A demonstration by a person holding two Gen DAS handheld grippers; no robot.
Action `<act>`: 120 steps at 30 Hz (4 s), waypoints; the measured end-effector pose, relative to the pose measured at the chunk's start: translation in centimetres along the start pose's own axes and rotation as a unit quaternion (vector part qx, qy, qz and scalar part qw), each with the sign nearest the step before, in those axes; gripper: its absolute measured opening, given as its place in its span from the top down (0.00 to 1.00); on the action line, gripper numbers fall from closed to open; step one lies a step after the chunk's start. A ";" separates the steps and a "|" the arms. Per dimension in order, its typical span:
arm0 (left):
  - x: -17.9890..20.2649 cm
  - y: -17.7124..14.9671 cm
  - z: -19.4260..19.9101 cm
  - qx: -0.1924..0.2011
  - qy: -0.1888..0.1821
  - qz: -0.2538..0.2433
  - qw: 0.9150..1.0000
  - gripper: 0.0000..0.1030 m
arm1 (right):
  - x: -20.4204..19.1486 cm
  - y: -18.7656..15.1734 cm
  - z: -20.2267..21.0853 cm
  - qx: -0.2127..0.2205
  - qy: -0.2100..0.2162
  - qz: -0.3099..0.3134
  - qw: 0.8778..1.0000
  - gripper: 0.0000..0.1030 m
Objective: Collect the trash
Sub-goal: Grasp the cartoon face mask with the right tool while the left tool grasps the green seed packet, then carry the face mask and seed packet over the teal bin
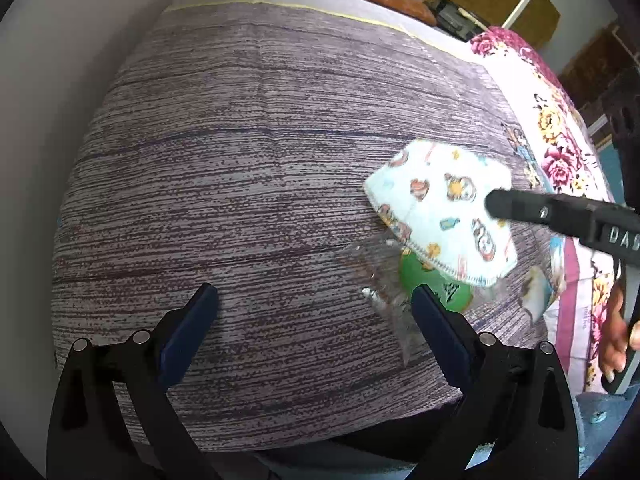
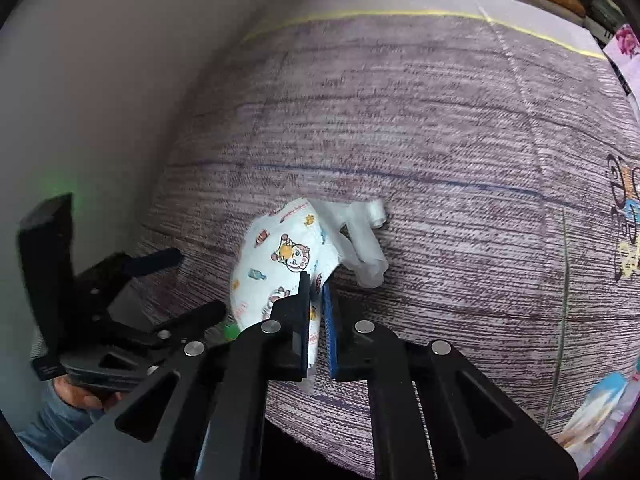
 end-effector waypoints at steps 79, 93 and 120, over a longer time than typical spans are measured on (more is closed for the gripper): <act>2.9 9.2 -3.5 0.040 -0.044 -0.023 0.998 0.36 | 6.3 -1.7 0.7 0.018 -0.145 0.069 0.987 0.53; 12.7 10.7 -3.4 0.053 -0.047 -0.103 0.992 0.36 | 11.7 -1.7 9.5 0.089 -0.078 -0.043 0.992 0.91; 40.9 11.6 -8.0 0.019 -0.065 -0.287 0.956 0.35 | 32.9 -8.2 23.9 0.247 -0.123 -0.227 0.934 0.91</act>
Point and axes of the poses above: each gripper's, at about its wrist camera, not at the fingertips, and z roughly against the way its jaws point, x to its right, y to its top, the point moved 7 cm from there along -z, roughly the way its jaws point, and after that the axes turned 3 degrees about y, right-handed, at the moved point
